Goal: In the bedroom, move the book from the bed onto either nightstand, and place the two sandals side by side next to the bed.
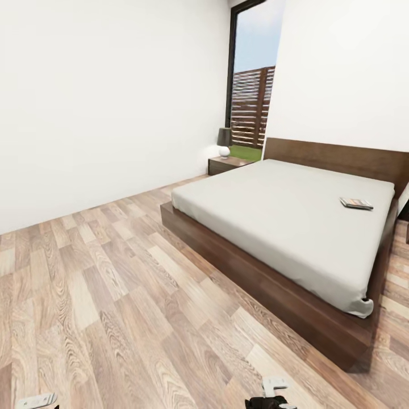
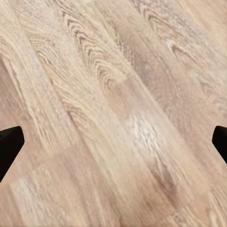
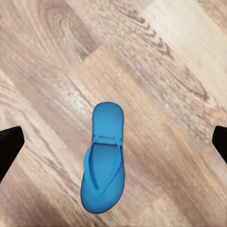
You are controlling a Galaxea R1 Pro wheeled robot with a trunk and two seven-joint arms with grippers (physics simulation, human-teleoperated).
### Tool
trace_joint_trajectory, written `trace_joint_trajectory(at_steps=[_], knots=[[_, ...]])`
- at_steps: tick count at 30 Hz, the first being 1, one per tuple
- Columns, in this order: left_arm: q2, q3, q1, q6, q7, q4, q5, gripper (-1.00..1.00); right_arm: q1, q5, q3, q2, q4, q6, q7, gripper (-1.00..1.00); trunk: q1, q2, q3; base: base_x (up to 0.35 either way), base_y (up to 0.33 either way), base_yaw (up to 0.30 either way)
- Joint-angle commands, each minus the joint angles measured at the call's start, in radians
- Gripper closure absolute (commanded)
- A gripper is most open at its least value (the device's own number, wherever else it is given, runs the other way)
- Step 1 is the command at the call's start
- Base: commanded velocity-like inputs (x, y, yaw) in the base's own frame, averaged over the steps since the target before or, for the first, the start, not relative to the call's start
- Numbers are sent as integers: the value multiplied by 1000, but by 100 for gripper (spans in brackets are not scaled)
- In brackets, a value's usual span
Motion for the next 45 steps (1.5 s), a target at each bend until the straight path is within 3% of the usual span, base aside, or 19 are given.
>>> trace_joint_trajectory(at_steps=[1, 45], knots=[[0, 0, -1, -2, -6, 1, 9, -100, -3, 8, -4, 1, -3, 6, 1, -100, 4, -8, -4, 0, 0, -2], [-8, -3, -4, 3, -7, -18, 10, -100, -16, 8, 17, 21, -5, 13, -12, -100, 172, -316, -142, 0, 0, 0]])
